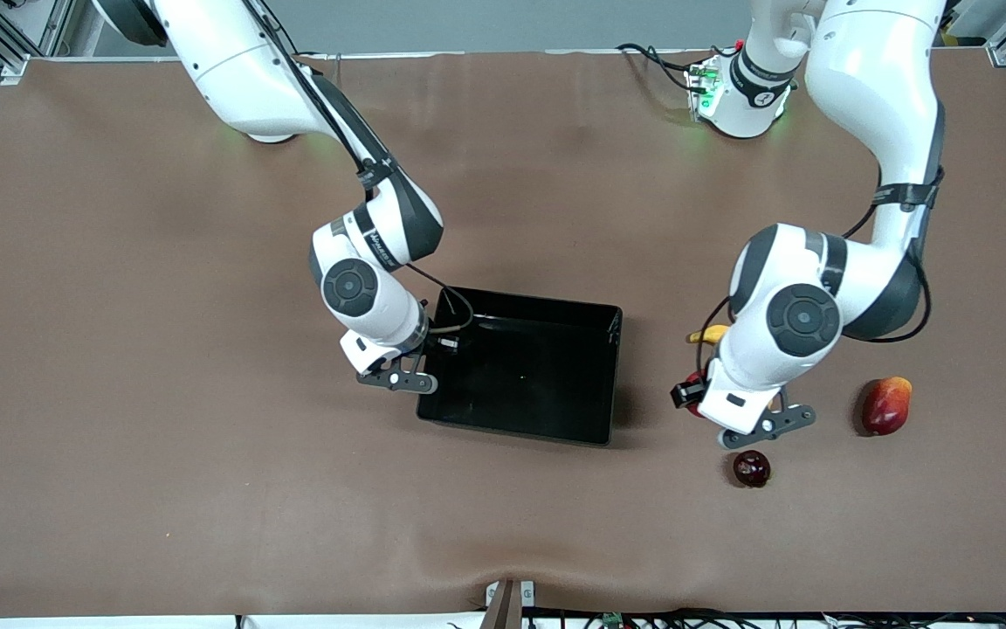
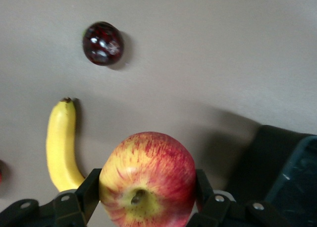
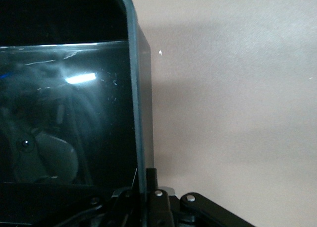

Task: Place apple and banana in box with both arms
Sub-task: 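Lift the apple with the left gripper while the right gripper pushes the tray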

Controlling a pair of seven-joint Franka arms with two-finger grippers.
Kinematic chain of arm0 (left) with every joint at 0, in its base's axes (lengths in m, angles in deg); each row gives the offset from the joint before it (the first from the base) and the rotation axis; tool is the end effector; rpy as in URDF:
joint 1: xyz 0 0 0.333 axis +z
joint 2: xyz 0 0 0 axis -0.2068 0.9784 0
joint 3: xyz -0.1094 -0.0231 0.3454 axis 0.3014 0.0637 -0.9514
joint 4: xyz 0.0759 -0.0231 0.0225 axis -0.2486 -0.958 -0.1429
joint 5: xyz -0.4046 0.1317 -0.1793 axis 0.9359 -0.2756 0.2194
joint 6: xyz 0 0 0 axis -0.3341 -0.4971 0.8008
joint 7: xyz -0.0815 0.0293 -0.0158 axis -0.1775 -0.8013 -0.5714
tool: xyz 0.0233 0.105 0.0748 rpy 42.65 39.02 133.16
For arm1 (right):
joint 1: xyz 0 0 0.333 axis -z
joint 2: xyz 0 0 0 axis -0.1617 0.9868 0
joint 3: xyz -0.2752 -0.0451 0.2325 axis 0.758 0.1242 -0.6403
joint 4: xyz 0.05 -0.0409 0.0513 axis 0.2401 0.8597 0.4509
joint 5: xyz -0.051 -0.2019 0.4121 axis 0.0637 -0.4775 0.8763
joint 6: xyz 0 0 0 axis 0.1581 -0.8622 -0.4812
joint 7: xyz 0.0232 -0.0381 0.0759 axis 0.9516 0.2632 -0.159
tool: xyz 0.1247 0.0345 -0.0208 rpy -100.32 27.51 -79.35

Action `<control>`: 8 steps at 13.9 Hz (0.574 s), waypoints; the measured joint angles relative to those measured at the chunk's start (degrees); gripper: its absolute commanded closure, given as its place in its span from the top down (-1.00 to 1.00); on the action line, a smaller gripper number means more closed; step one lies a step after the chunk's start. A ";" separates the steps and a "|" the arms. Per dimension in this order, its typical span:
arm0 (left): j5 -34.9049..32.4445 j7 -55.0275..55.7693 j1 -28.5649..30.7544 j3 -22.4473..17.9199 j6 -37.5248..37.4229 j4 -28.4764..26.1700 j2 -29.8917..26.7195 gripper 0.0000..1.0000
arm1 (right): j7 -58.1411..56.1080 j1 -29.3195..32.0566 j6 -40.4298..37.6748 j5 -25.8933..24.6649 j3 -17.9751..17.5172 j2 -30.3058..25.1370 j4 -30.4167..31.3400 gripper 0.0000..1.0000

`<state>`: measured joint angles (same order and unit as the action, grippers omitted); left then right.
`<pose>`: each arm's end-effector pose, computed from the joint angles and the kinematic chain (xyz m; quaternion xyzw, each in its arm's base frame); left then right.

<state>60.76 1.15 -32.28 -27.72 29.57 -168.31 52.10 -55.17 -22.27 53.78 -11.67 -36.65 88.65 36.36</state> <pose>0.7565 -0.2753 0.3336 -0.9886 -0.1488 -0.0100 0.0203 0.6603 0.4247 0.2106 -0.9937 0.0774 0.0277 0.0756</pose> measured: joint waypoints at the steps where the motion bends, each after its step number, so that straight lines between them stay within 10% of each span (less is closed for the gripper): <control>1: 0.05 1.57 -0.84 0.00 -0.01 0.56 0.48 -1.00 | -0.03 -0.23 0.06 -0.28 0.01 0.24 0.00 -0.06; 2: 0.10 3.37 -1.87 0.02 0.00 1.23 1.11 -1.00 | -0.10 -0.49 0.28 -0.85 0.00 0.31 -0.03 0.73; 3: 0.11 5.31 -3.00 0.05 0.00 2.02 1.85 -1.00 | -0.10 -0.69 0.38 -2.14 0.00 0.30 -0.17 1.00; 8: 0.13 11.38 -7.31 0.02 -0.01 6.07 5.37 -1.00 | -0.07 -0.88 0.42 -5.85 0.31 0.19 -0.77 1.00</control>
<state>60.89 12.53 -39.59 -27.70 29.56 -162.25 57.46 -55.24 -23.15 54.20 -17.52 -36.34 88.85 35.59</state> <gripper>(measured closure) 0.211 0.282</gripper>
